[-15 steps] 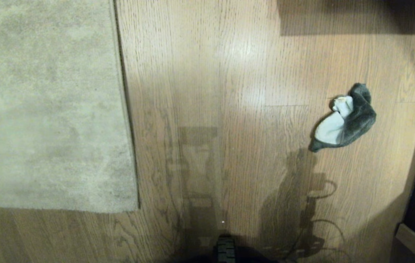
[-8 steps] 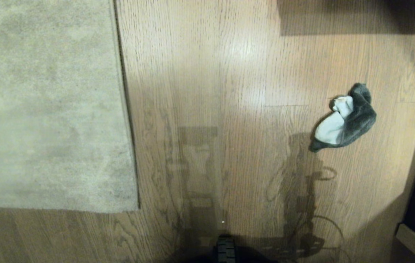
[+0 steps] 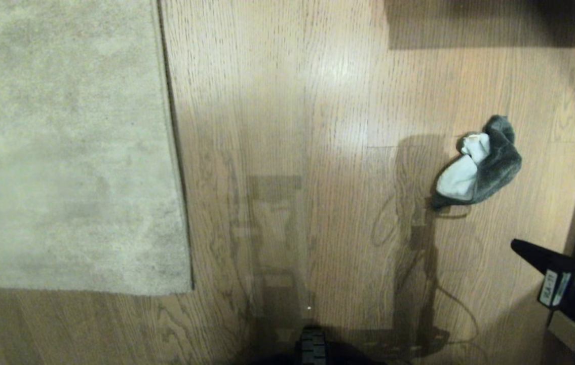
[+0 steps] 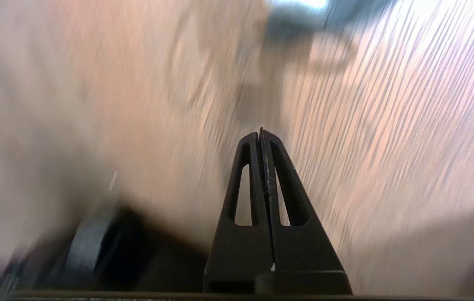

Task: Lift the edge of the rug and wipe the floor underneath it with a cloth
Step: Pick up the rag

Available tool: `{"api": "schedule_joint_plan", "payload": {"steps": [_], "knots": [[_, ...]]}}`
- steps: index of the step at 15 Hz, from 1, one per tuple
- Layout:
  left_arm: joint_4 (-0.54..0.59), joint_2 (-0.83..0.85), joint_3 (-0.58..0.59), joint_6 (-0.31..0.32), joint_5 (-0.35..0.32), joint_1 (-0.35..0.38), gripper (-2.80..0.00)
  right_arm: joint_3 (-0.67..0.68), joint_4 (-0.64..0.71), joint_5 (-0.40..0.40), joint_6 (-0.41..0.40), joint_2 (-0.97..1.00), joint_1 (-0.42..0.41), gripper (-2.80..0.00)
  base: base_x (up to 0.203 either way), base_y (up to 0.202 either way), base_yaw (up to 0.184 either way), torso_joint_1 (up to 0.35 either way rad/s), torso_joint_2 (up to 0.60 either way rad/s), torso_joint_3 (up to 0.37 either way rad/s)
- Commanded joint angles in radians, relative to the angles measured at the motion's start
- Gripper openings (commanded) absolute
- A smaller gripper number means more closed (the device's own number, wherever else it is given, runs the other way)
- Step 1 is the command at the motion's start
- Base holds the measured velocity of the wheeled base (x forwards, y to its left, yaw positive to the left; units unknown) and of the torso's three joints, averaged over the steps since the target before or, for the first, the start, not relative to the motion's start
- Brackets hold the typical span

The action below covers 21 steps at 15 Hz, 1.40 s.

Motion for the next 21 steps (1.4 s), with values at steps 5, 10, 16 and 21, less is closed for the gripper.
{"api": "schedule_joint_plan", "payload": {"steps": [5,10,16,21], "knots": [[0.000,0.001,0.000,0.000,0.001,0.000,-2.80,-0.175,-0.210,0.202,-0.067,0.255,-0.269,-2.80,0.000,0.000,0.000,0.000,0.00,0.000],[0.000,0.000,0.000,0.000,0.000,0.000,-2.80,-0.174,-0.210,0.207,-0.068,0.271,-0.294,0.00,0.000,0.000,0.000,0.000,0.00,0.000],[0.000,0.000,0.000,0.000,0.001,0.000,-2.80,-0.193,-0.228,0.208,-0.068,0.320,-0.392,0.00,0.000,0.000,0.000,0.000,0.00,0.000],[0.000,0.000,0.000,0.000,0.001,0.000,-2.80,-0.199,-0.281,0.214,-0.073,0.380,-0.384,0.00,0.000,0.000,0.000,0.000,0.00,0.000]]}}
